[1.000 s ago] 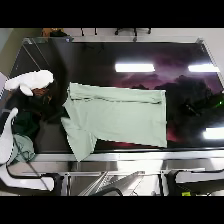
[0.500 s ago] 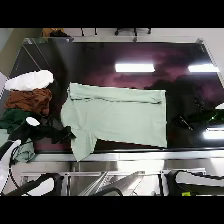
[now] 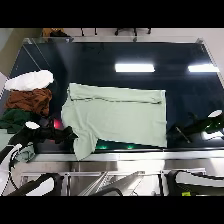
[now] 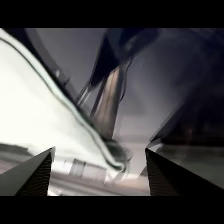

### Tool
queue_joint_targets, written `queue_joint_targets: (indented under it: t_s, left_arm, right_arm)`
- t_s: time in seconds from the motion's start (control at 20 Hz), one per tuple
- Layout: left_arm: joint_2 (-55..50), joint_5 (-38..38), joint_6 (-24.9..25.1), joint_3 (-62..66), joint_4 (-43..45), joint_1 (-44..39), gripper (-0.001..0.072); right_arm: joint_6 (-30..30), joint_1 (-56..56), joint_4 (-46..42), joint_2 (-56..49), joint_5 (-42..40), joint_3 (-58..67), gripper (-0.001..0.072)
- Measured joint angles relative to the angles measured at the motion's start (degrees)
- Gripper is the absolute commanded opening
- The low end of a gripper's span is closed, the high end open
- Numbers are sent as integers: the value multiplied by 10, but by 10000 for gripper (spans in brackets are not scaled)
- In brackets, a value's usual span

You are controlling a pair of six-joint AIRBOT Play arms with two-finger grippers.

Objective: Fold the shirts.

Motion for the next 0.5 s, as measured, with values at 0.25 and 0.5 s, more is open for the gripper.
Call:
queue_joint_targets:
  t_s: [0.25, 0.5]
  left_arm:
    - [0, -6, 7, -1, -6, 0, 14]
    - [19, -21, 6, -2, -8, 0, 12]
  right_arm:
    - [-64, 12, 67, -4, -7, -74, 371]
    - [-141, 15, 137, -7, -83, -77, 24]
